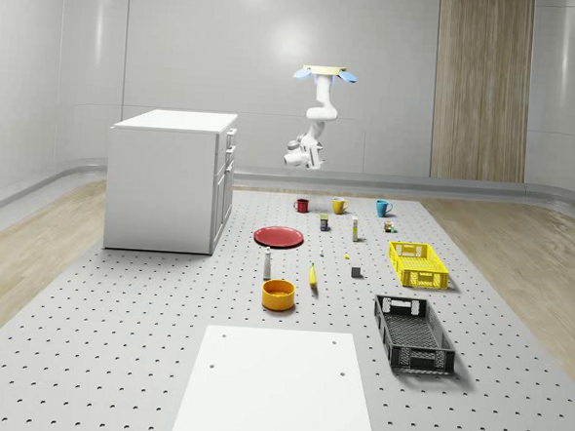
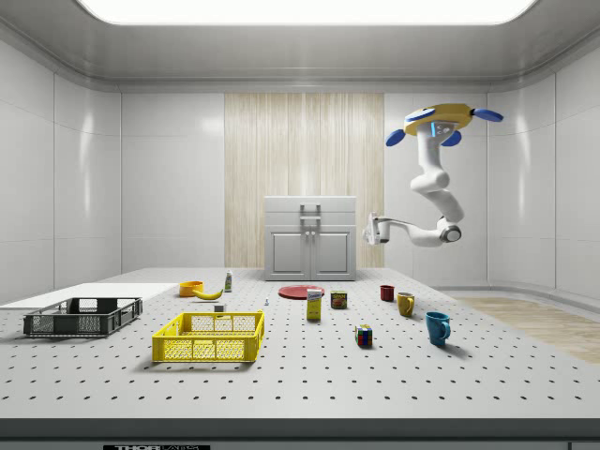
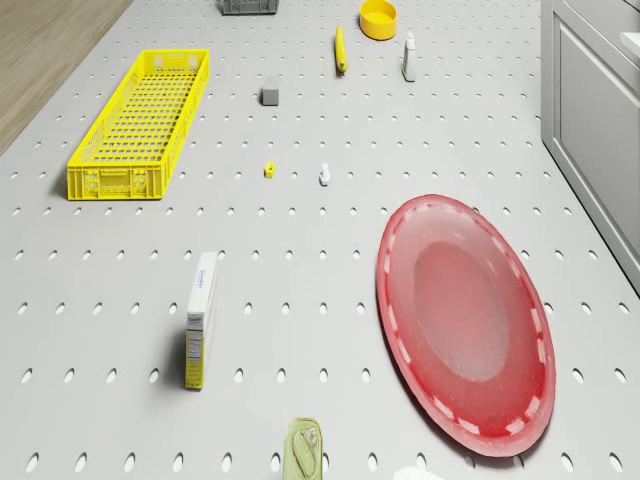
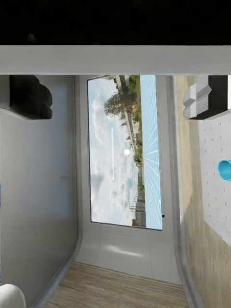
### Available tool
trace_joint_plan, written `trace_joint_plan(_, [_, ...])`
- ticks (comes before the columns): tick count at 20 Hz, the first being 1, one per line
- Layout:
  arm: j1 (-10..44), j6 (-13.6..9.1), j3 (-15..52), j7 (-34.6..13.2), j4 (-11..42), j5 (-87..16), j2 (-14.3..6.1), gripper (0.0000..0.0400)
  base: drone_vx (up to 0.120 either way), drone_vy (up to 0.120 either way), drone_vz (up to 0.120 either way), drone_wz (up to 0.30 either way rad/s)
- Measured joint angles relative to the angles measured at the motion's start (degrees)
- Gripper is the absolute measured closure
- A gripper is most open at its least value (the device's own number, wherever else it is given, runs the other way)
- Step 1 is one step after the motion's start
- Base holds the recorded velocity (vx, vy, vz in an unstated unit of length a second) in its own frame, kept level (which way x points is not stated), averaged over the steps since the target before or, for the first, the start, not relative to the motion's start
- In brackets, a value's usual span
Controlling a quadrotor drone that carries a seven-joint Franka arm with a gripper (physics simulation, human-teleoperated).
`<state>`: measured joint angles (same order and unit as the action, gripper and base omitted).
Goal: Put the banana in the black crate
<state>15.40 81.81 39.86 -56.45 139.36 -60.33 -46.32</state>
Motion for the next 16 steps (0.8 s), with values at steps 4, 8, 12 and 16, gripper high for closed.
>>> trace_joint_plan(4, [10.45, -2.34, 12.81, -9.75, 14.19, -24.89, -3.32, 0.0, 0.12, 0.0, 0.0, 0.0])
trace_joint_plan(8, [22.75, -7.63, 21.42, -19.19, 22.22, -41.41, -6.32, 0.0, 0.12, 0.0, 0.0, 0.0])
trace_joint_plan(12, [32.23, -12.04, 26.43, -25.58, 25.24, -49.22, -8.99, 0.0, 0.12, 0.0, 0.0, 0.0])
trace_joint_plan(16, [37.95, -14.32, 29.2, -29.32, 26.22, -52.27, -11.17, 0.0, 0.12, 0.0, 0.0, 0.0])
